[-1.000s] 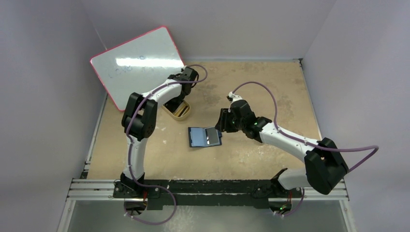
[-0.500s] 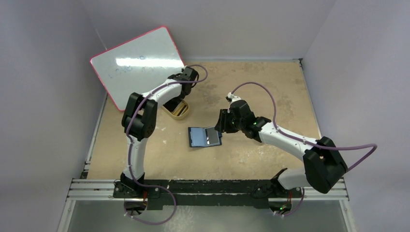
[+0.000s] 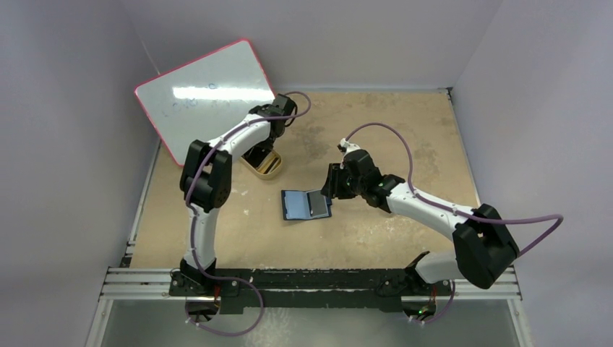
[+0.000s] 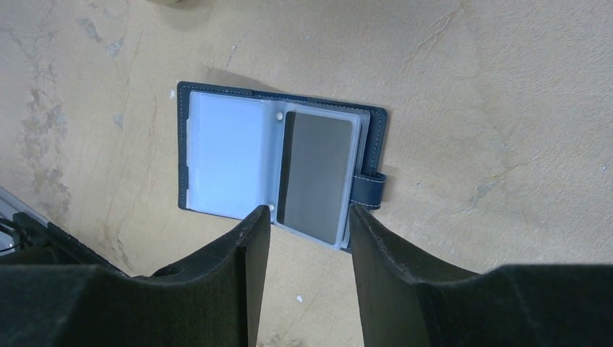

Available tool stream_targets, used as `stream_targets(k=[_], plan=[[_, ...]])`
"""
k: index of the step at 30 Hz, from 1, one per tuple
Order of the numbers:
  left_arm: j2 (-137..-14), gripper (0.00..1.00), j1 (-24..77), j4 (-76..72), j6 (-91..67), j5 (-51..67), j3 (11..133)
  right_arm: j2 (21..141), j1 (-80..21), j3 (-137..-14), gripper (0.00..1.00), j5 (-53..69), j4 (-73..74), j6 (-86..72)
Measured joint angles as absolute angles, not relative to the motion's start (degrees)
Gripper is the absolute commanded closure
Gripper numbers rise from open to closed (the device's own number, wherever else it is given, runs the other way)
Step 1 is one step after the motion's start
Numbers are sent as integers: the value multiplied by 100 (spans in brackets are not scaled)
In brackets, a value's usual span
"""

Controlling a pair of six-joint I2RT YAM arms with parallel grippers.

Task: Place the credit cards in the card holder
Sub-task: Pick up the credit card from the storage box.

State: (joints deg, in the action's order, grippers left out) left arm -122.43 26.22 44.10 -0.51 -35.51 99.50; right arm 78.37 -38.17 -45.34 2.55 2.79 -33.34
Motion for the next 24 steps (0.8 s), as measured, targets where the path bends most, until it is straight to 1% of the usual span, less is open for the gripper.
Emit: stream_targets(k=[7,11,14,20,24], plan=[[-11697,100,2613,4746,-434,-2895,10018,7837,-3817,-4591,53,475,283,-3334],[-11209,100,2591,4838,-744,-2521,10003,7730,-3817,-4639,53,757,217,-3345],[-10674,100,2587,4729,-1011,-2086,9758,7461,-3817,-4635,54,884,54,-3413],[-9435,100,2587,4016,-1721,-569,8611,6545,-3817,-4407,54,921,-740,-3607],[-8785,100,2587,3398,-2224,532,7738,6239,-3817,-4324,54,937,-1135,-3756]])
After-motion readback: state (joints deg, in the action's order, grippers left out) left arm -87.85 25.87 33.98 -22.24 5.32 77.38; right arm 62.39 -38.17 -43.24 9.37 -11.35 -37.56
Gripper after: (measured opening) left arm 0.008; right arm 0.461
